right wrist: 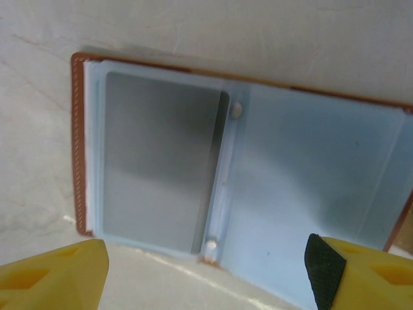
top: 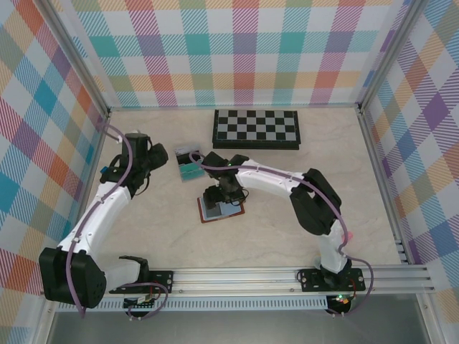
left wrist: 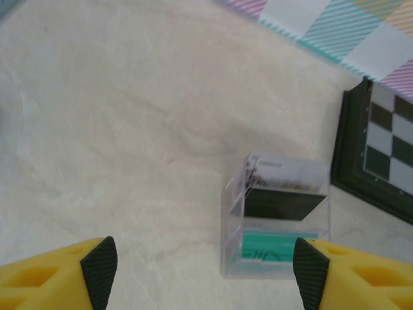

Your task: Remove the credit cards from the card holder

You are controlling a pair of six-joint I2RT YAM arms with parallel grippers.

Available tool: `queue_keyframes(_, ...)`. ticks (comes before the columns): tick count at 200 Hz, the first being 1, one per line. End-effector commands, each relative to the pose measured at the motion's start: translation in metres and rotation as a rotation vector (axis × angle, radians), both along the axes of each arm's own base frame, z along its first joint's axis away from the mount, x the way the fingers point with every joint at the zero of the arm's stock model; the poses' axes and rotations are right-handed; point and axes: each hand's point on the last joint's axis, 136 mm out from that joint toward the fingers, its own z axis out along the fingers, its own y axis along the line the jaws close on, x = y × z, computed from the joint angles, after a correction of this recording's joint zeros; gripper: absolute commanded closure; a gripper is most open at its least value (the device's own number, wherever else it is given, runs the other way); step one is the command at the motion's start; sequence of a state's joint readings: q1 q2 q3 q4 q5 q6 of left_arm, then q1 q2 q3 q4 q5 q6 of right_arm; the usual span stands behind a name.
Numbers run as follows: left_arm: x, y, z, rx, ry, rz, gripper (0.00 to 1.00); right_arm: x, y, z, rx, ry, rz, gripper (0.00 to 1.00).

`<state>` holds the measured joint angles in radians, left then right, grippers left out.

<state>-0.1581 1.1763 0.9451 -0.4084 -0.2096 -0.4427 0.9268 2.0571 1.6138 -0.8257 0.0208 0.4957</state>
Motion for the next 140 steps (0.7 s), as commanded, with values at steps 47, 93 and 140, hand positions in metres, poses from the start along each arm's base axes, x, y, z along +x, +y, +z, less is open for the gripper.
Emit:
queue_keyframes(47, -0.035, -0.007, -0.034, -0.16, 0.079, 0.03, 0.0, -0.004, -0.008, -0.023, -0.125, 0.041, 0.024, 0.19)
queue_keyframes(93, -0.051, -0.024, -0.057, -0.239, 0.188, -0.031, 0.0, -0.011, -0.014, -0.04, -0.161, 0.088, 0.012, 0.2)
queue_keyframes(140, -0.063, -0.057, -0.071, -0.395, 0.252, -0.144, 0.09, -0.013, -0.031, -0.056, -0.234, 0.093, 0.002, 0.25)
